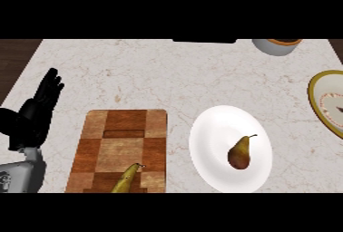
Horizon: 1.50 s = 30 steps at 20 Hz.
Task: Pick the tomato from the plate and place it in the bowl
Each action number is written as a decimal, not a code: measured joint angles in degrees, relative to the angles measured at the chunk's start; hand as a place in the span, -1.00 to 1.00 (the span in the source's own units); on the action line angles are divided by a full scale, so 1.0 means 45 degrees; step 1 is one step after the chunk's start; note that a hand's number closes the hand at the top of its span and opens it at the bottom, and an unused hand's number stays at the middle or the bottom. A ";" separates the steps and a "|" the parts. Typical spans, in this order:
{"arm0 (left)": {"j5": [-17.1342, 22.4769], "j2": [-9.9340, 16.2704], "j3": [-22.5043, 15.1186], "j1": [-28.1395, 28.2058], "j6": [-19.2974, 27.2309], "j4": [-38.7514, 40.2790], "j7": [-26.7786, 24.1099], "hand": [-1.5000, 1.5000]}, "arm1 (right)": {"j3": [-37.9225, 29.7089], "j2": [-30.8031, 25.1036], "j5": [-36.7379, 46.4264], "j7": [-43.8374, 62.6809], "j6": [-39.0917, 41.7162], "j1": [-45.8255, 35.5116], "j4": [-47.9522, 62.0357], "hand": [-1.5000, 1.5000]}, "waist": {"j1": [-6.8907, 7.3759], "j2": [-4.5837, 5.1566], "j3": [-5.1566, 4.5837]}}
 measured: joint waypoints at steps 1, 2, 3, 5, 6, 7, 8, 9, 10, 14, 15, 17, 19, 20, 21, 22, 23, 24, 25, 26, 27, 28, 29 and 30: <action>-0.0072 -0.0054 -0.0060 -0.0018 0.0068 -0.0049 0.0039 0.00 | -0.0024 -0.0075 -0.0040 -0.0268 0.0103 -0.0064 0.0374 -1.00 | 0.0014 0.0006 0.0004; -0.0027 -0.0053 -0.0050 -0.0012 0.0036 -0.0101 0.0098 0.00 | -0.0097 -0.0183 -0.0141 -0.0692 0.0195 -0.0048 0.0682 -1.00 | 0.0015 0.0006 0.0008; -0.0001 -0.0061 -0.0035 0.0018 0.0002 -0.0031 0.0043 0.00 | -0.0254 -0.0243 -0.0323 -0.1076 0.0255 -0.0043 0.0947 -1.00 | 0.0007 0.0011 0.0013; 0.0017 -0.0092 0.0021 -0.0054 0.0040 0.0096 -0.0012 0.00 | -0.0782 -0.0397 -0.0922 -0.1798 0.0476 -0.0124 0.1269 -1.00 | -0.0046 0.0014 0.0022; -0.0022 -0.0125 0.0005 -0.0013 0.0087 0.0056 -0.0041 0.00 | -0.1139 -0.0412 -0.1318 -0.2128 0.0559 -0.0160 0.1368 -1.00 | -0.0072 0.0000 0.0026; -0.0039 -0.0134 0.0006 0.0035 0.0106 0.0038 -0.0049 0.00 | -0.1551 -0.0467 -0.1767 -0.2340 0.0692 -0.0312 0.1431 -1.00 | -0.0084 -0.0011 0.0034; -0.0062 -0.0139 0.0011 0.0023 0.0142 0.0055 -0.0002 0.00 | -0.1985 -0.0544 -0.2243 -0.2531 0.0857 -0.0471 0.1460 -1.00 | -0.0144 -0.0034 0.0034; -0.0026 -0.0122 0.0059 0.0094 0.0116 0.0076 -0.0056 0.00 | -0.2463 -0.0592 -0.2751 -0.2824 0.0940 -0.0516 0.1485 -1.00 | -0.0191 -0.0051 0.0033; 0.0005 -0.0048 0.0135 0.0112 0.0094 0.0054 -0.0029 0.00 | -0.2945 -0.0724 -0.3260 -0.3081 0.1118 -0.0551 0.1520 -1.00 | -0.0241 -0.0069 0.0037; -0.0005 -0.0058 0.0134 0.0220 0.0140 -0.0193 0.0129 0.00 | -0.4702 -0.1319 -0.5112 -0.3782 0.2046 -0.0503 0.1826 -1.00 | -0.0352 -0.0111 0.0033; 0.0009 -0.0004 0.0210 0.0242 0.0107 -0.0095 -0.0002 0.00 | -0.5029 -0.1489 -0.5474 -0.3952 0.2360 -0.0323 0.1935 -1.00 | -0.0386 -0.0111 0.0027; 0.0014 -0.0064 0.0180 0.0269 0.0104 -0.0084 -0.0011 0.00 | -0.5552 -0.2152 -0.6033 -0.4100 0.3183 0.0162 0.2203 -1.00 | -0.0421 -0.0103 0.0023; 0.0028 -0.0039 0.0218 0.0216 0.0092 -0.0055 0.0002 0.00 | -0.5901 -0.2589 -0.6425 -0.4388 0.3841 0.0817 0.2483 -1.00 | -0.0420 -0.0091 0.0021; -0.0025 -0.0093 0.0170 0.0220 0.0147 -0.0104 0.0004 0.00 | -0.6047 -0.2818 -0.6585 -0.4493 0.4200 0.1154 0.2625 -1.00 | -0.0418 -0.0084 0.0029; -0.0020 -0.0092 0.0170 0.0151 0.0151 -0.0119 0.0046 0.00 | -0.6194 -0.3090 -0.6749 -0.4536 0.4550 0.1429 0.2743 -1.00 | -0.0419 -0.0078 0.0035; -0.0079 -0.0168 0.0137 0.0222 0.0200 -0.0035 -0.0093 0.00 | -0.6326 -0.3331 -0.6902 -0.4703 0.4991 0.1778 0.2833 -1.00 | -0.0446 -0.0076 0.0036; -0.0060 -0.0171 0.0164 0.0184 0.0215 -0.0048 -0.0063 0.00 | -0.6432 -0.3550 -0.7020 -0.4783 0.5347 0.2087 0.2937 -1.00 | -0.0443 -0.0070 0.0041; -0.0019 -0.0097 0.0246 0.0129 0.0168 0.0041 -0.0095 0.00 | -0.6575 -0.3687 -0.7188 -0.4863 0.5621 0.2350 0.3042 -1.00 | -0.0446 -0.0069 0.0041; 0.0027 -0.0093 0.0256 0.0226 0.0122 -0.0038 -0.0073 0.00 | -0.6700 -0.3801 -0.7341 -0.5115 0.6019 0.2769 0.3110 -1.00 | -0.0460 -0.0084 0.0041; 0.0019 -0.0107 0.0256 0.0264 0.0114 0.0013 -0.0161 0.00 | -0.6805 -0.3904 -0.7478 -0.5232 0.6402 0.3057 0.3207 -1.00 | -0.0469 -0.0085 0.0045; 0.0039 -0.0057 0.0296 0.0273 0.0078 0.0009 -0.0138 0.00 | -0.6929 -0.4056 -0.7646 -0.5254 0.6824 0.3272 0.3305 -1.00 | -0.0468 -0.0092 0.0047; -0.0013 -0.0088 0.0277 0.0241 0.0110 0.0130 -0.0203 0.00 | -0.7025 -0.4163 -0.7785 -0.5306 0.7232 0.3466 0.3382 -1.00 | -0.0484 -0.0091 0.0048; -0.0010 -0.0069 0.0288 0.0219 0.0108 0.0092 -0.0158 0.00 | -0.7113 -0.4212 -0.7910 -0.5478 0.7609 0.3753 0.3428 -1.00 | -0.0491 -0.0096 0.0051; 0.0031 -0.0059 0.0295 0.0195 0.0077 0.0044 -0.0090 0.00 | -0.7219 -0.4351 -0.8059 -0.5563 0.7976 0.3968 0.3453 -1.00 | -0.0492 -0.0104 0.0056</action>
